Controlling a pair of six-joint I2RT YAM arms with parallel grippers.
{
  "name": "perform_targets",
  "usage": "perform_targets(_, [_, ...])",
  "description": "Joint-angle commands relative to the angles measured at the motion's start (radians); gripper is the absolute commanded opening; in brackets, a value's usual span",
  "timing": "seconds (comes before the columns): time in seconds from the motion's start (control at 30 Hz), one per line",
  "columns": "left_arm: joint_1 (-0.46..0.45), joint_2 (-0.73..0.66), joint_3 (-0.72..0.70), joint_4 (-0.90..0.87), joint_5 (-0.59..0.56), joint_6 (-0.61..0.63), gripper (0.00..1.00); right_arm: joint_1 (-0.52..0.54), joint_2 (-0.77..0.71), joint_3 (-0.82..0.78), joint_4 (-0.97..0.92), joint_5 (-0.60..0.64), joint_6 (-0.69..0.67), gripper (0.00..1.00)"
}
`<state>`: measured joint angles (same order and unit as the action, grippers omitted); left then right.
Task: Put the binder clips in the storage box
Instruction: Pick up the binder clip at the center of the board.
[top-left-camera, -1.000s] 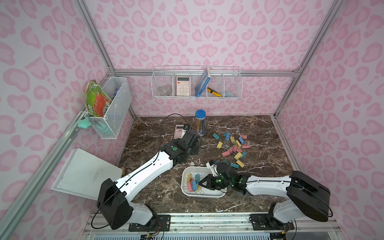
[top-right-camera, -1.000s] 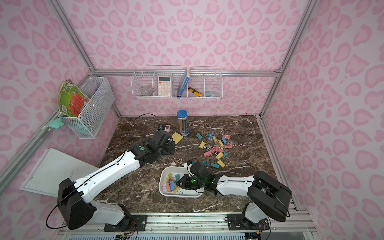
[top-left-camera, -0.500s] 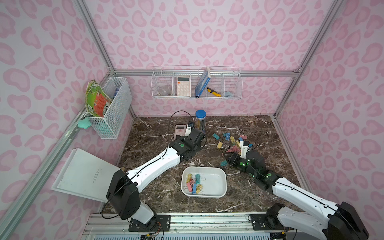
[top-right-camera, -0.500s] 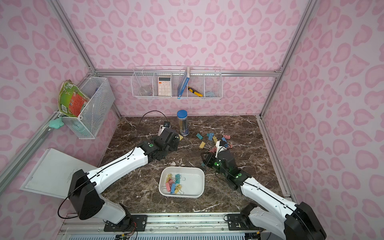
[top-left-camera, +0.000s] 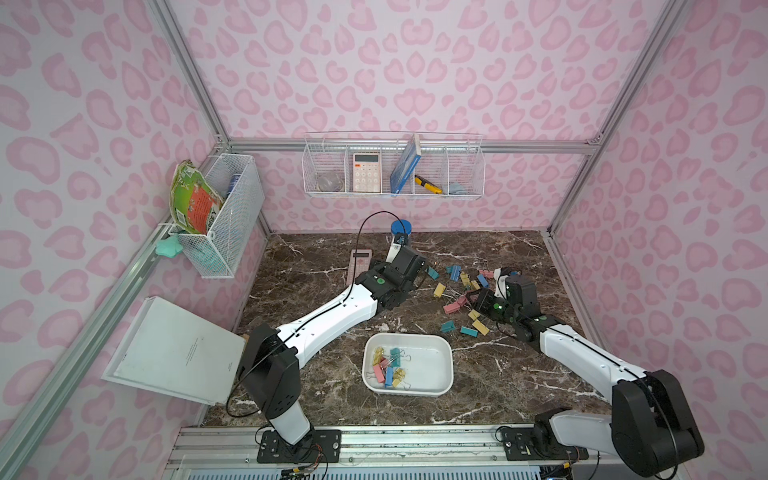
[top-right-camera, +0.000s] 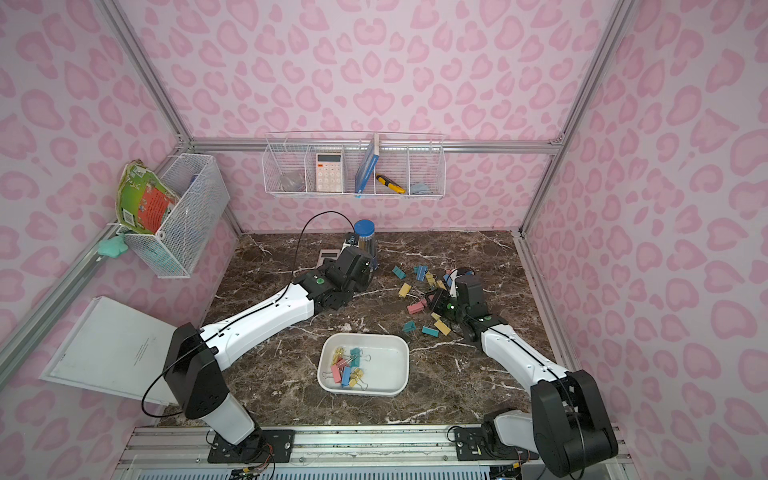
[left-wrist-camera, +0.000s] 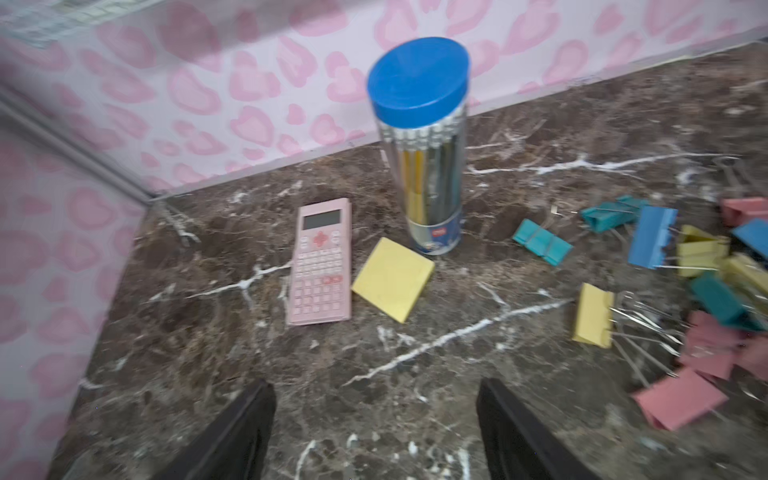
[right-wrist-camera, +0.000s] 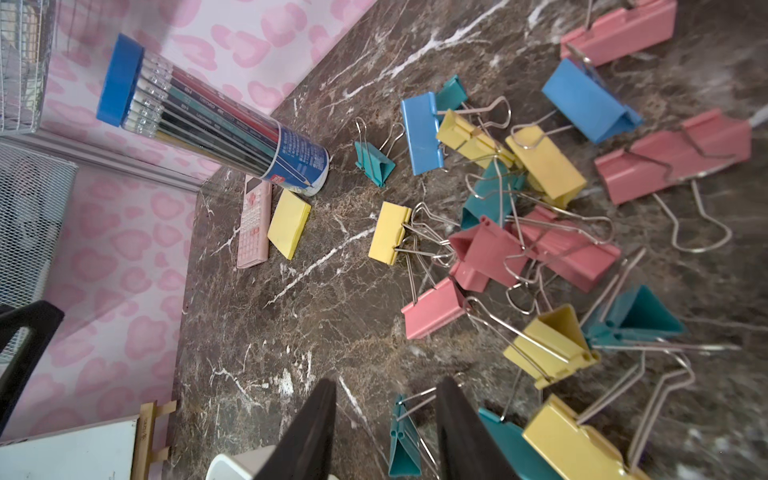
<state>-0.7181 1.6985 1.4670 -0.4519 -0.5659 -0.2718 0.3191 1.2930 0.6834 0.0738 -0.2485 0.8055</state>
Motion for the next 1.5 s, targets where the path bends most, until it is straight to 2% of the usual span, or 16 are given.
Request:
perform_targets(0.0, [0.036,0.051,0.064,-0.001,0.506,-0.097,0.71,-0.006,0.007,0.007,-0.039,0.0,-0.045,0.43])
perform_targets(0.03, [0.04,0.08,0.086,0.005,0.612,-0.118,0.69,-0.017,0.005,0.002,-0.036,-0.005,-0.036,0.43])
perform_targets(0.1, [0.04,0.145,0.136,-0.011,0.731,-0.145,0.64,-0.048,0.002,-0.012,-0.025,-0.034,-0.014,0.43])
perform_targets(0.2, [0.045,0.239,0.233,-0.092,0.841,-0.165,0.57,-0.089,-0.021,-0.031,-0.016,-0.066,-0.007,0.43])
perform_targets(0.23, [0.038,0.27,0.27,-0.137,0.847,-0.158,0.55,-0.099,-0.031,-0.036,-0.023,-0.066,-0.011,0.43])
perform_targets(0.3, [0.002,0.314,0.325,-0.205,0.83,-0.085,0.54,-0.11,-0.054,-0.047,-0.033,-0.057,-0.014,0.44])
perform_targets(0.37, [-0.055,0.357,0.38,-0.295,0.752,-0.007,0.54,-0.12,-0.074,-0.061,-0.031,-0.057,-0.014,0.44])
perform_targets(0.53, [-0.112,0.464,0.483,-0.487,0.611,0.005,0.54,-0.128,-0.096,-0.082,-0.019,-0.057,-0.011,0.44])
perform_targets(0.77, [-0.135,0.552,0.545,-0.496,0.699,-0.002,0.55,-0.132,-0.083,-0.081,-0.015,-0.064,-0.015,0.44])
perform_targets(0.9, [-0.135,0.591,0.588,-0.47,0.791,-0.034,0.62,-0.132,-0.09,-0.081,-0.023,-0.062,-0.021,0.45])
perform_targets(0.97, [-0.145,0.616,0.625,-0.482,0.778,-0.039,0.63,-0.132,-0.096,-0.084,-0.026,-0.058,-0.022,0.45])
perform_targets(1.07, [-0.162,0.661,0.68,-0.54,0.676,-0.024,0.63,-0.132,-0.102,-0.087,-0.025,-0.057,-0.02,0.45])
perform_targets(1.27, [-0.168,0.725,0.714,-0.606,0.574,-0.011,0.56,-0.132,-0.097,-0.087,-0.017,-0.061,-0.019,0.45])
perform_targets(1.47, [-0.168,0.721,0.71,-0.605,0.552,-0.035,0.36,-0.133,-0.101,-0.095,-0.011,-0.063,-0.016,0.45])
